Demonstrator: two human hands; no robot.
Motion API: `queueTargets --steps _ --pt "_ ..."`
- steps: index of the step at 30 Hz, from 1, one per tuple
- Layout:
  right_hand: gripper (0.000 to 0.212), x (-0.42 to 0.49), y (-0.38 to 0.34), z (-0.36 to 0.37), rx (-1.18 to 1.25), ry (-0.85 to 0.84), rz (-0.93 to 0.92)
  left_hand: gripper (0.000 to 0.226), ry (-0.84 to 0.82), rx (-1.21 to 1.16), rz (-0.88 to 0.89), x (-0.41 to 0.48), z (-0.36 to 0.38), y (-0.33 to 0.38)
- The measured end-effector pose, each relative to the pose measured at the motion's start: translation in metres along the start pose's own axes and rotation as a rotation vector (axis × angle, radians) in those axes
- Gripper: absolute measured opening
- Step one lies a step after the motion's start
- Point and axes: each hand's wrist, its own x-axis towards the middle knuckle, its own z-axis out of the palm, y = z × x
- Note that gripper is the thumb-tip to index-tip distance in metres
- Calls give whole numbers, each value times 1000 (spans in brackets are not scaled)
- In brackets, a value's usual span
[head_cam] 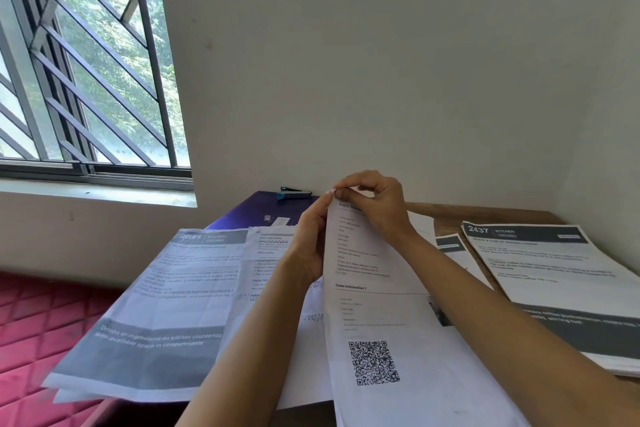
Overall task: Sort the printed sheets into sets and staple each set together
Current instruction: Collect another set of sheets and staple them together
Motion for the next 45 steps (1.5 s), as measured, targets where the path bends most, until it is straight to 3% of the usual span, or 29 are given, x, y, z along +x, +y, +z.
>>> queueTargets --steps 22,31,45 --pt "13 2 -3 -6 94 -63 93 36 37 79 28 0 1 0" --pt "21 2 -6 -6 71 -64 64 36 46 92 43 1 -1 -1" --pt "17 -1 -5 -5 62 -53 4 36 59 88 44 -2 0 -1"
